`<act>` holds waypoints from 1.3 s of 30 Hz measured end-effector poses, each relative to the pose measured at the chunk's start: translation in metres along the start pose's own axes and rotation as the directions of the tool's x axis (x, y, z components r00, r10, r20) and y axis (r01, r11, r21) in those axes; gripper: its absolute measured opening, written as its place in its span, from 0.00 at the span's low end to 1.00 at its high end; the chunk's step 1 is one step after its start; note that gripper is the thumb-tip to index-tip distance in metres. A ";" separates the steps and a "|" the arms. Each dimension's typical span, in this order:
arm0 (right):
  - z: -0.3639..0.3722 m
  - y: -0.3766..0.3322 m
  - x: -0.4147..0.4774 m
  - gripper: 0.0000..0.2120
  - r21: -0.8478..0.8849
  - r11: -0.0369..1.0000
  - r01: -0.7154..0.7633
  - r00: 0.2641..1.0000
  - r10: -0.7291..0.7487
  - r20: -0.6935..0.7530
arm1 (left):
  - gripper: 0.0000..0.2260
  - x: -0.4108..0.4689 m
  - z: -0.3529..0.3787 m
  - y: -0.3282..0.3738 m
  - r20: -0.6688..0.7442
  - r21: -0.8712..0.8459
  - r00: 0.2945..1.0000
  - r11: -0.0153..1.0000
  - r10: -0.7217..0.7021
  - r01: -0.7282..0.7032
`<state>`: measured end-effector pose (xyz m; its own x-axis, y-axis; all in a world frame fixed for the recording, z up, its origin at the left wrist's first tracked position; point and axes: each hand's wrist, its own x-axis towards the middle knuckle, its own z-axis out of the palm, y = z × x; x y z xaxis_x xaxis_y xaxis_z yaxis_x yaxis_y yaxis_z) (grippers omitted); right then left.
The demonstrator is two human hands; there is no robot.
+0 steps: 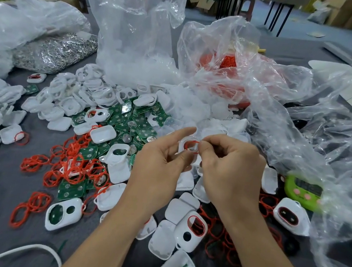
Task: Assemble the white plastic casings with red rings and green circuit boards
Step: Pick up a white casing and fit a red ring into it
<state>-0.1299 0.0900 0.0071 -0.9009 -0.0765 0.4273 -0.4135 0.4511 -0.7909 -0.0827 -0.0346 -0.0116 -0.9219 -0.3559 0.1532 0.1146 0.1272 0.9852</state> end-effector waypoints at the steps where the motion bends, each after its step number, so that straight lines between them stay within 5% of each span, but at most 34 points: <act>1: 0.000 0.000 0.000 0.06 -0.005 1.000 -0.002 1.000 0.002 0.003 | 0.18 0.000 0.000 -0.001 -0.002 0.010 1.000 1.000 -0.002 0.002; 16: -0.001 -0.003 0.000 0.09 -0.011 1.000 0.014 0.998 -0.013 0.061 | 0.18 -0.003 0.000 -0.001 -0.044 0.097 0.998 0.994 -0.047 0.051; 31: 0.001 -0.003 -0.006 0.05 -0.028 0.991 0.134 0.983 -0.130 0.128 | 0.15 -0.008 -0.004 0.009 -0.034 -0.069 0.993 0.991 -0.117 0.114; 34: -0.006 -0.001 0.003 0.07 0.196 0.976 -0.093 0.970 0.045 0.237 | 0.16 -0.008 -0.007 0.013 -0.048 -0.153 0.987 0.978 -0.154 0.145; 37: -0.013 -0.001 0.013 0.07 0.432 0.779 -0.456 0.868 0.281 0.409 | 0.17 -0.008 -0.006 0.020 0.007 -0.262 0.982 0.947 -0.190 0.185; 39: -0.016 0.000 0.015 0.09 0.474 0.668 -0.573 0.788 0.291 0.543 | 0.17 -0.008 -0.007 0.023 0.029 -0.342 0.976 0.915 -0.217 0.213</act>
<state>-0.1411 0.1028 0.0203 -0.9019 -0.4117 -0.1310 0.1774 -0.0764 -0.9812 -0.0705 -0.0353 0.0101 -0.9350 -0.3484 -0.0660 0.0350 -0.2760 0.9605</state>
